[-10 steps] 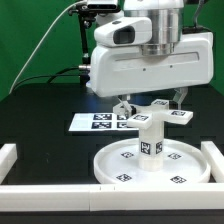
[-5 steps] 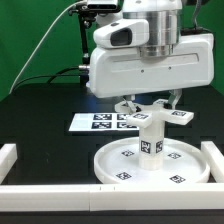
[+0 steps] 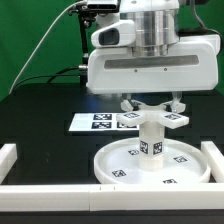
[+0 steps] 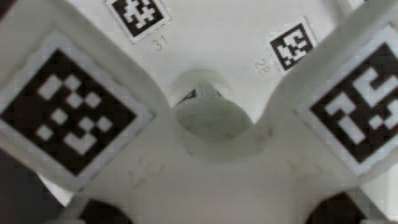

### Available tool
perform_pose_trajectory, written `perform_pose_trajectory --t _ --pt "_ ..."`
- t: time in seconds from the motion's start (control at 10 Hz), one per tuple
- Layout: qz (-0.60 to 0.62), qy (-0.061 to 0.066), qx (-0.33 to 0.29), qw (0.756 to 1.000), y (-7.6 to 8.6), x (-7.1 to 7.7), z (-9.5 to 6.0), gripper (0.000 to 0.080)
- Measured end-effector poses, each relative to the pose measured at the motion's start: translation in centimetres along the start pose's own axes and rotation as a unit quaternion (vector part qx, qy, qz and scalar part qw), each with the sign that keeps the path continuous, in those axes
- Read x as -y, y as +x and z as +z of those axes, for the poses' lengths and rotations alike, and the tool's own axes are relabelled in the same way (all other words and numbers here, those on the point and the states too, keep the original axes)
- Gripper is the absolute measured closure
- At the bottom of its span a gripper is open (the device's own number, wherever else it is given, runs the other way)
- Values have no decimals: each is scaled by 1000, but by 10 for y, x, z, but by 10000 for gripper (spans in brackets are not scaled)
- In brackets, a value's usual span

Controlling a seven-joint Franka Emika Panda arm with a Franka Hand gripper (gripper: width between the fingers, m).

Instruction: Assemble round table

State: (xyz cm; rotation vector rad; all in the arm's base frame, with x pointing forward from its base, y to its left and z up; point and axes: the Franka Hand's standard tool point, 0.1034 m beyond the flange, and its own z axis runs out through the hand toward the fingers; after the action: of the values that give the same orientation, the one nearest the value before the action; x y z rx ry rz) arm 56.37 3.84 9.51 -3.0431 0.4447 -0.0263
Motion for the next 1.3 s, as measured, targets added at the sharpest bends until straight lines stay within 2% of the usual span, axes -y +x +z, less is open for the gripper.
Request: perform_pose_trajectory --t 0.3,0.4,0.6,0.7,0.8,0.9,1.1,1.2,1.3 --pt "132 5 0 991 1 0 0 353" --pt "162 11 3 987 1 -1 0 351" --pt "282 15 5 959 1 1 0 351" --pt "352 24 6 936 1 0 0 351" --pt "391 26 8 920 1 0 0 351" --pt "407 29 6 913 0 0 0 351" --pt "473 30 8 881 0 1 0 351" --pt "491 29 7 871 0 1 0 351" --pt "491 30 7 871 1 0 0 351"
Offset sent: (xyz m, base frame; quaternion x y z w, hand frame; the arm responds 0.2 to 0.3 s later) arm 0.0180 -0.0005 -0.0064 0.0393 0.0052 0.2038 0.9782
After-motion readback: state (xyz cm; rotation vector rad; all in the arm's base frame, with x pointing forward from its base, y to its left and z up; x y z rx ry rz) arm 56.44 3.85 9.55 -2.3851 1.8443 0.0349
